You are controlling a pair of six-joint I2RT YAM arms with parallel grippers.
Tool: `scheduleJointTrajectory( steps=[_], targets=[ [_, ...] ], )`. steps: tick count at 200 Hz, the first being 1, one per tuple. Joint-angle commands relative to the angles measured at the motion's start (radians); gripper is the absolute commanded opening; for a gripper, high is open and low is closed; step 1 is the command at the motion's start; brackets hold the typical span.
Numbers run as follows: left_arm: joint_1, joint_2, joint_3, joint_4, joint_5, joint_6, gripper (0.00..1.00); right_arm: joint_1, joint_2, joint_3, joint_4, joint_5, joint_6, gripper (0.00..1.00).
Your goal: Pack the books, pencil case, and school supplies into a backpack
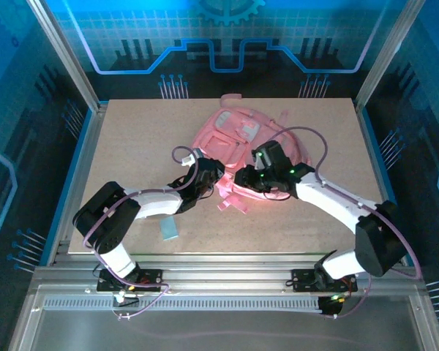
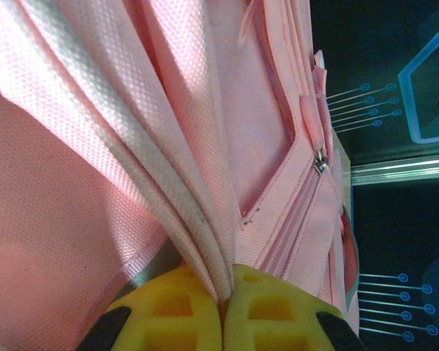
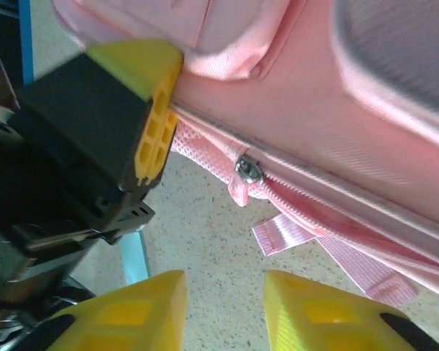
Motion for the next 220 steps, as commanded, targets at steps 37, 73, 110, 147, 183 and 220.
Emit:
scheduleJointTrajectory(
  steps=[37,73,110,147,183,220],
  targets=[
    [-0.007,-0.009,-0.003,0.128,-0.028,-0.024,0.00,0.062,0.118,0.007,0.137,0.182,0.112,0.27],
    [-0.020,-0.031,-0.036,0.161,-0.020,-0.051,0.00,0.123,0.207,0.096,0.037,0.416,0.100,0.47],
    [-0.031,-0.047,-0.056,0.182,0.001,-0.056,0.00,0.149,0.282,0.157,-0.029,0.542,0.123,0.54],
    [-0.030,-0.074,-0.093,0.227,0.003,-0.072,0.00,0.151,0.344,0.169,-0.077,0.652,0.153,0.40],
    [-0.031,-0.103,-0.103,0.204,-0.011,-0.054,0.00,0.142,0.351,0.163,-0.082,0.687,0.154,0.27],
    [-0.024,-0.093,-0.097,0.194,-0.035,-0.031,0.00,0.122,0.297,0.136,-0.041,0.660,0.081,0.15]
  ],
)
